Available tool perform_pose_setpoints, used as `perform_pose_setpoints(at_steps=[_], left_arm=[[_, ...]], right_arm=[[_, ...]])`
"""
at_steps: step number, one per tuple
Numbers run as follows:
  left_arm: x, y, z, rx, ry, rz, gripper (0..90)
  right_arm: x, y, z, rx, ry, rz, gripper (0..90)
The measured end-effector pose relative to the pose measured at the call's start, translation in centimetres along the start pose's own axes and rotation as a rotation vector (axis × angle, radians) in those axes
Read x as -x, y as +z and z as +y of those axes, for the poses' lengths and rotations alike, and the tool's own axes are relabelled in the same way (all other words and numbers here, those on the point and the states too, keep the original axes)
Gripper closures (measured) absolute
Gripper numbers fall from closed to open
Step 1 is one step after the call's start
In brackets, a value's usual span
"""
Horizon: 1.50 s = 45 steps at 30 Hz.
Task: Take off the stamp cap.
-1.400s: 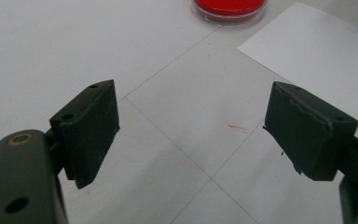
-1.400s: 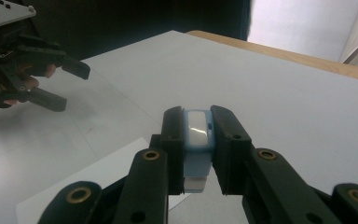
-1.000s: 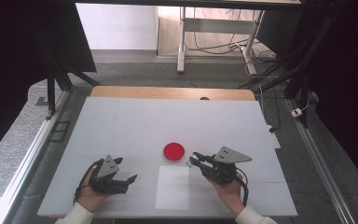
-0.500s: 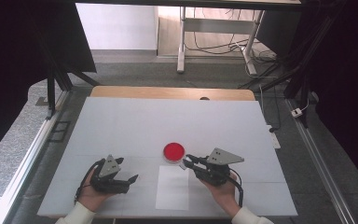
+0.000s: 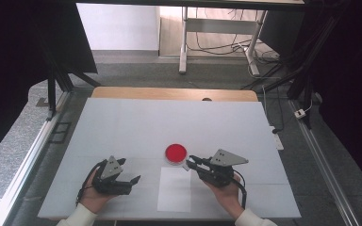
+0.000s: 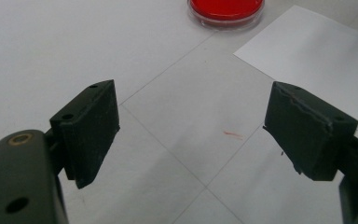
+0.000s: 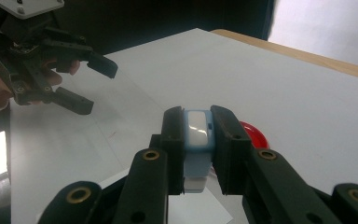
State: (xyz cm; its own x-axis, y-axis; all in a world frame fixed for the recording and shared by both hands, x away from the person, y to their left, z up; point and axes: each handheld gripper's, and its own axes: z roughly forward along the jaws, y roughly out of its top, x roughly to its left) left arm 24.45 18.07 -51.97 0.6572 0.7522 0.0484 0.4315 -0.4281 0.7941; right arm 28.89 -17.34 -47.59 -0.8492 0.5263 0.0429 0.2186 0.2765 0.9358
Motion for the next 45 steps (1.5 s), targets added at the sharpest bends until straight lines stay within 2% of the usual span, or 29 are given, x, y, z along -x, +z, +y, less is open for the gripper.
perform_pose_setpoints(at_steps=[5, 16, 19, 21, 30, 35, 45], left_arm=[[0.3, 0.1, 0.2, 0.000, 0.011, -0.004, 18.1], [0.2, 0.1, 0.3, 0.028, -0.015, -0.008, 18.4], [0.6, 0.0, 0.5, 0.030, -0.004, -0.011, 18.5], [0.8, 0.0, 0.7, 0.035, 0.002, -0.010, 18.7], [1.9, 0.7, 1.7, 0.042, 0.019, 0.002, 22.3], [1.9, 1.0, 2.1, 0.035, 0.003, -0.017, 20.8], [2.5, 1.4, 2.9, 0.037, 0.015, -0.024, 19.8]], right_arm=[[0.0, -0.1, 0.0, 0.003, -0.002, -0.001, 74.7], [0.4, 0.2, 0.1, 0.003, 0.016, -0.003, 74.7], [0.4, 0.3, 0.2, 0.012, 0.023, -0.002, 74.7], [0.3, 0.4, 0.2, 0.009, 0.007, 0.000, 74.7], [0.1, 0.2, 0.3, 0.014, 0.000, -0.002, 74.7], [0.3, 0.2, 0.3, 0.010, 0.002, -0.007, 74.7], [0.2, 0.3, 0.2, 0.011, 0.007, -0.004, 74.7]])
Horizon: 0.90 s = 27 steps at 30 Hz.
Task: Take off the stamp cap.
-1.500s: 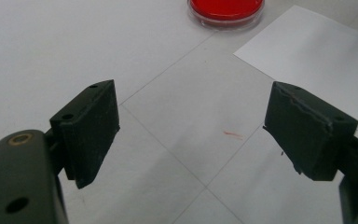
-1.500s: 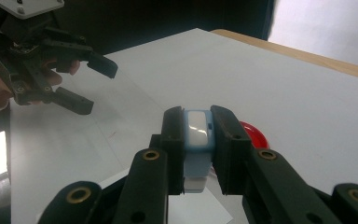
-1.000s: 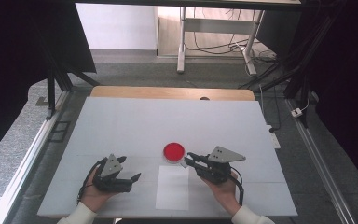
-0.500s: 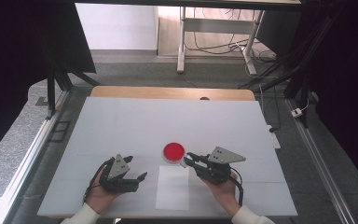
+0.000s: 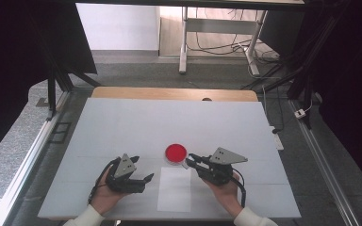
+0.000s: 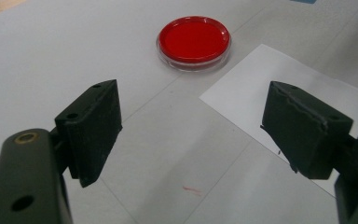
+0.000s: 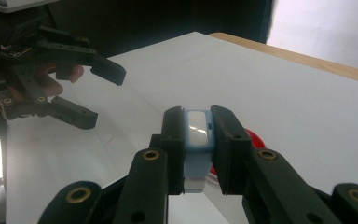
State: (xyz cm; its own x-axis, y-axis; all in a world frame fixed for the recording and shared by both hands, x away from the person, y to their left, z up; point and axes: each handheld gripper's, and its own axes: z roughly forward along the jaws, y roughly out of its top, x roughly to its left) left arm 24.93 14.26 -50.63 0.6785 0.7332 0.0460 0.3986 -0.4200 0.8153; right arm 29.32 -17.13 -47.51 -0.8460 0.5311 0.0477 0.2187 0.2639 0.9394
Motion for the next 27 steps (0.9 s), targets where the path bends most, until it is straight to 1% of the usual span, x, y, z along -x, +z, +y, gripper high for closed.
perform_pose_setpoints(at_steps=[4, 9, 24, 25, 27], left_arm=[[0.2, 0.3, 0.2, -0.004, 0.005, -0.004, 19.6], [0.5, 0.6, 0.7, 0.003, 0.003, -0.009, 19.6], [1.9, 2.2, 2.2, 0.006, 0.034, -0.041, 19.4], [2.0, 2.3, 2.3, 0.004, 0.039, -0.041, 19.4], [2.1, 2.6, 2.4, 0.008, 0.038, -0.036, 19.3]], right_arm=[[0.0, 0.0, 0.0, 0.003, 0.005, 0.003, 74.6], [0.0, 0.1, 0.0, 0.001, 0.005, 0.007, 74.7], [-0.3, 0.3, 0.0, 0.005, 0.004, 0.008, 74.6], [-0.3, 0.3, 0.0, 0.005, 0.004, 0.008, 74.6], [-0.3, 0.4, 0.0, 0.009, 0.006, 0.005, 74.6]])
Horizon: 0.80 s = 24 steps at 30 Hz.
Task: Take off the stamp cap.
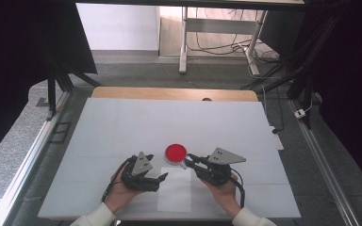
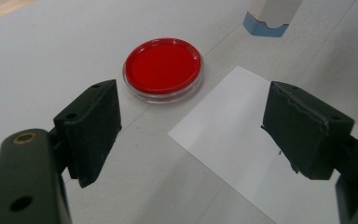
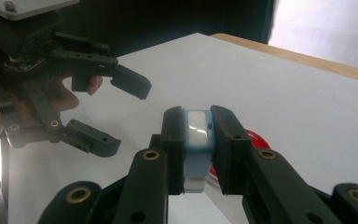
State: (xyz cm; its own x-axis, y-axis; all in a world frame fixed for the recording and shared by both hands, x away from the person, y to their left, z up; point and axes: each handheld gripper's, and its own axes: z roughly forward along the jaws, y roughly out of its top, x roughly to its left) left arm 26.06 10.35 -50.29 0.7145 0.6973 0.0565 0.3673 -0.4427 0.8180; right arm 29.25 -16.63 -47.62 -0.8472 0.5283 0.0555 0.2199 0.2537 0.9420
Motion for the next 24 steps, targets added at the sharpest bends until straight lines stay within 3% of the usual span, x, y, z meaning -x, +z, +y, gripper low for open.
perform_pose_setpoints(at_steps=[24], left_arm=[[1.3, 2.0, 1.4, -0.007, 0.029, -0.026, 19.4]], right_arm=[[-0.2, 0.4, 0.1, -0.001, -0.005, -0.004, 74.6]])
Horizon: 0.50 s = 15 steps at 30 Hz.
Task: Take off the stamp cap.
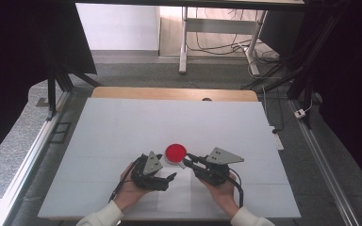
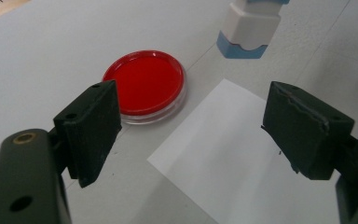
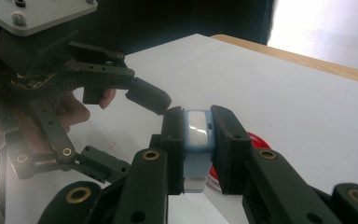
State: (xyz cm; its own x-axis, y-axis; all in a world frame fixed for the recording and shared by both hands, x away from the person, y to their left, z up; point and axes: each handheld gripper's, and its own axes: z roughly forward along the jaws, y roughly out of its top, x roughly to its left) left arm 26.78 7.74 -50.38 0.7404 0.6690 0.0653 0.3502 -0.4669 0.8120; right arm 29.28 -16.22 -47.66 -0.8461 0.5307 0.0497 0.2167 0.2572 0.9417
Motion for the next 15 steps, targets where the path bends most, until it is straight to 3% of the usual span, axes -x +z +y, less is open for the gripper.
perform_pose_setpoints(at_steps=[15], left_arm=[[0.6, 1.3, 0.9, 0.007, 0.009, 0.000, 20.5]], right_arm=[[0.1, 0.0, 0.0, 0.005, 0.004, -0.004, 74.6]])
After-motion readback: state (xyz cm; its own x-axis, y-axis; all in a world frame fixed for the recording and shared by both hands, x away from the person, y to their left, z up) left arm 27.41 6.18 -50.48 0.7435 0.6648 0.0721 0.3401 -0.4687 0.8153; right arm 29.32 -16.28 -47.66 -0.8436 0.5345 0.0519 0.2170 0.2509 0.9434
